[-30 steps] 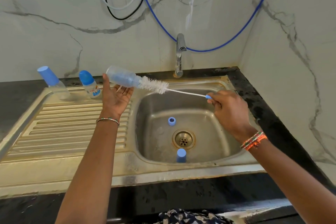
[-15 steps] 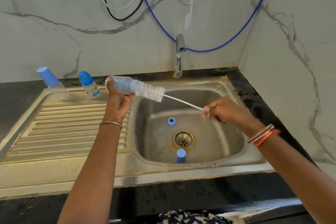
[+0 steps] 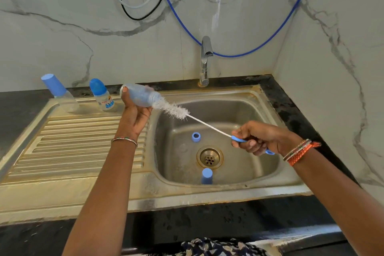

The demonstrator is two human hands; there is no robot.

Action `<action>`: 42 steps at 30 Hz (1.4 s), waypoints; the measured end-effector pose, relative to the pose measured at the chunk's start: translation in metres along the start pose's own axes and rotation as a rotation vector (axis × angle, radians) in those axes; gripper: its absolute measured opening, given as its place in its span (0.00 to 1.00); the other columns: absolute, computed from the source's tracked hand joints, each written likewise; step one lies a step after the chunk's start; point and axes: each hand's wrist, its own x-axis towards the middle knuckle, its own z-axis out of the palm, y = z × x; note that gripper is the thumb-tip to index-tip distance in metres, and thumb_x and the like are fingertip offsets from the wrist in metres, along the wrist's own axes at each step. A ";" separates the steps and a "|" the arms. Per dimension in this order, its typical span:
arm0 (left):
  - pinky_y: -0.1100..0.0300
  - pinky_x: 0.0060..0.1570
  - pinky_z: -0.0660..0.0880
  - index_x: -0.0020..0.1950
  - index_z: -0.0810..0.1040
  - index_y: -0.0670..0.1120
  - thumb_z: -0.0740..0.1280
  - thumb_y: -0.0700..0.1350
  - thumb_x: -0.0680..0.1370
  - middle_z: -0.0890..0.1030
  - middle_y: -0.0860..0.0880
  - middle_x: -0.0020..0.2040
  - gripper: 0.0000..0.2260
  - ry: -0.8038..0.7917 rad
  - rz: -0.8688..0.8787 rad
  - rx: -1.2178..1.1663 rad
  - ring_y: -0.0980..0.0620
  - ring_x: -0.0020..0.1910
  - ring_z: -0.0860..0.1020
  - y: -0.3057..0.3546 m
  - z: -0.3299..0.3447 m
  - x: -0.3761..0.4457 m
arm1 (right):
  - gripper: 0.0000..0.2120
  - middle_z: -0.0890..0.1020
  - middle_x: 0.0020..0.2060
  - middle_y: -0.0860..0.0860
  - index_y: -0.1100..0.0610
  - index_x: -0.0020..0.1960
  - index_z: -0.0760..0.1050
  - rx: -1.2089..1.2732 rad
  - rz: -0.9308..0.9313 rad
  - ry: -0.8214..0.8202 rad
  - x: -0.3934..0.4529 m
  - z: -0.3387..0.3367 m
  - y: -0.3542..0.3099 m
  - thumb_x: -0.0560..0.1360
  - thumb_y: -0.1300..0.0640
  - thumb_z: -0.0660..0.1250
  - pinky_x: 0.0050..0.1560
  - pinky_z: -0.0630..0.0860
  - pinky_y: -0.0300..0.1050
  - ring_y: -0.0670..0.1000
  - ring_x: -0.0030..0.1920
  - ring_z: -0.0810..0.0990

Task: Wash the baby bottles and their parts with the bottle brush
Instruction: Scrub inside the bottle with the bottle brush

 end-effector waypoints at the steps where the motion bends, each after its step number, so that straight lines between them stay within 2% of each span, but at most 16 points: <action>1: 0.54 0.51 0.80 0.58 0.70 0.42 0.70 0.57 0.68 0.83 0.43 0.48 0.27 0.020 0.008 0.056 0.49 0.48 0.83 0.002 0.002 0.001 | 0.17 0.67 0.23 0.50 0.59 0.40 0.75 -0.069 -0.051 0.076 0.002 0.001 0.002 0.82 0.56 0.53 0.20 0.56 0.34 0.43 0.18 0.59; 3: 0.58 0.44 0.81 0.61 0.69 0.43 0.62 0.57 0.77 0.80 0.43 0.55 0.21 0.122 0.008 0.193 0.51 0.47 0.82 0.003 0.005 0.004 | 0.12 0.76 0.30 0.51 0.54 0.42 0.80 -0.473 -0.262 0.462 0.003 0.006 0.008 0.80 0.54 0.61 0.27 0.63 0.37 0.43 0.23 0.69; 6: 0.55 0.43 0.81 0.71 0.61 0.40 0.61 0.53 0.80 0.76 0.40 0.56 0.25 0.232 -0.028 0.253 0.47 0.51 0.80 -0.002 0.004 0.009 | 0.05 0.82 0.37 0.50 0.53 0.44 0.83 -0.961 -0.677 1.176 0.007 0.005 0.014 0.73 0.60 0.69 0.35 0.66 0.42 0.54 0.37 0.79; 8: 0.56 0.44 0.81 0.71 0.60 0.39 0.62 0.53 0.80 0.77 0.40 0.54 0.26 0.291 -0.043 0.219 0.47 0.50 0.80 -0.006 0.005 0.009 | 0.06 0.83 0.36 0.50 0.55 0.44 0.83 -1.013 -0.869 1.321 0.010 0.009 0.019 0.69 0.63 0.72 0.37 0.69 0.44 0.57 0.37 0.79; 10: 0.56 0.42 0.81 0.72 0.60 0.39 0.62 0.53 0.79 0.76 0.39 0.57 0.27 0.279 -0.040 0.194 0.47 0.51 0.80 -0.009 0.003 0.008 | 0.03 0.81 0.34 0.50 0.55 0.43 0.83 -0.905 -0.741 1.208 0.013 0.010 0.016 0.71 0.61 0.70 0.35 0.68 0.42 0.53 0.34 0.77; 14: 0.56 0.45 0.81 0.71 0.60 0.40 0.57 0.54 0.81 0.75 0.39 0.59 0.24 0.180 -0.032 0.183 0.46 0.55 0.79 -0.011 -0.007 0.009 | 0.16 0.66 0.21 0.48 0.61 0.38 0.75 -0.156 -0.009 0.138 0.009 -0.003 0.012 0.81 0.56 0.56 0.20 0.55 0.35 0.44 0.19 0.59; 16: 0.54 0.49 0.80 0.70 0.59 0.41 0.57 0.54 0.81 0.74 0.39 0.60 0.24 0.204 0.013 0.153 0.45 0.56 0.78 -0.012 -0.009 0.009 | 0.18 0.62 0.21 0.47 0.60 0.38 0.70 -0.029 0.040 -0.019 0.009 -0.013 0.017 0.82 0.56 0.51 0.19 0.51 0.35 0.42 0.19 0.55; 19: 0.50 0.55 0.77 0.63 0.65 0.43 0.61 0.53 0.80 0.77 0.42 0.55 0.18 0.336 0.077 0.075 0.46 0.54 0.79 -0.014 -0.004 0.011 | 0.19 0.62 0.21 0.47 0.60 0.38 0.72 -0.119 -0.008 0.047 0.002 -0.026 0.022 0.81 0.54 0.51 0.20 0.51 0.36 0.43 0.19 0.55; 21: 0.50 0.53 0.78 0.60 0.67 0.44 0.62 0.52 0.79 0.77 0.43 0.54 0.15 0.407 0.090 0.051 0.45 0.56 0.79 -0.015 0.004 0.013 | 0.20 0.62 0.22 0.48 0.60 0.37 0.74 -0.205 -0.055 0.120 -0.003 -0.031 0.023 0.81 0.50 0.55 0.21 0.53 0.37 0.44 0.20 0.56; 24: 0.52 0.46 0.81 0.68 0.65 0.43 0.66 0.54 0.77 0.75 0.42 0.60 0.25 0.539 0.077 0.124 0.45 0.59 0.77 -0.018 0.016 0.016 | 0.20 0.65 0.22 0.48 0.57 0.35 0.77 -0.306 -0.079 0.205 -0.008 -0.033 0.025 0.78 0.45 0.60 0.25 0.56 0.39 0.45 0.21 0.59; 28: 0.47 0.52 0.78 0.72 0.61 0.45 0.66 0.56 0.77 0.71 0.45 0.63 0.29 0.682 0.166 0.212 0.47 0.59 0.74 0.003 0.008 0.030 | 0.19 0.66 0.21 0.49 0.58 0.37 0.80 -0.343 -0.054 0.336 -0.033 -0.044 0.028 0.77 0.45 0.62 0.23 0.57 0.36 0.45 0.20 0.59; 30: 0.51 0.53 0.78 0.71 0.63 0.47 0.65 0.59 0.76 0.73 0.46 0.62 0.28 0.653 0.135 0.352 0.47 0.60 0.75 0.015 0.006 0.033 | 0.14 0.66 0.23 0.50 0.54 0.42 0.83 -0.296 -0.129 0.383 -0.048 -0.043 0.027 0.77 0.49 0.62 0.23 0.56 0.36 0.45 0.21 0.59; 32: 0.56 0.45 0.77 0.69 0.65 0.49 0.65 0.59 0.76 0.72 0.47 0.59 0.26 0.515 0.018 0.450 0.48 0.56 0.74 0.014 0.020 0.027 | 0.10 0.69 0.25 0.48 0.51 0.49 0.82 -0.314 -0.276 0.443 -0.047 -0.028 0.018 0.79 0.55 0.62 0.24 0.60 0.33 0.41 0.22 0.64; 35: 0.52 0.48 0.79 0.63 0.64 0.47 0.69 0.49 0.76 0.73 0.45 0.53 0.21 0.343 -0.059 0.393 0.47 0.50 0.77 -0.003 0.043 0.017 | 0.11 0.78 0.34 0.43 0.52 0.57 0.80 -0.507 -0.465 0.667 -0.018 0.012 -0.002 0.78 0.58 0.63 0.33 0.69 0.29 0.37 0.30 0.73; 38: 0.52 0.50 0.79 0.61 0.64 0.45 0.70 0.39 0.75 0.75 0.44 0.54 0.20 0.279 -0.047 0.366 0.46 0.47 0.79 -0.010 0.054 0.008 | 0.13 0.83 0.48 0.50 0.52 0.60 0.79 -0.517 -0.519 0.811 0.005 0.041 -0.012 0.78 0.59 0.63 0.45 0.78 0.46 0.49 0.42 0.80; 42: 0.53 0.50 0.80 0.59 0.64 0.45 0.69 0.32 0.73 0.72 0.44 0.58 0.21 0.208 0.002 0.387 0.45 0.51 0.79 -0.004 0.047 0.006 | 0.13 0.82 0.52 0.54 0.56 0.59 0.79 -0.604 -0.497 0.858 0.010 0.062 -0.022 0.78 0.62 0.61 0.48 0.78 0.55 0.59 0.48 0.81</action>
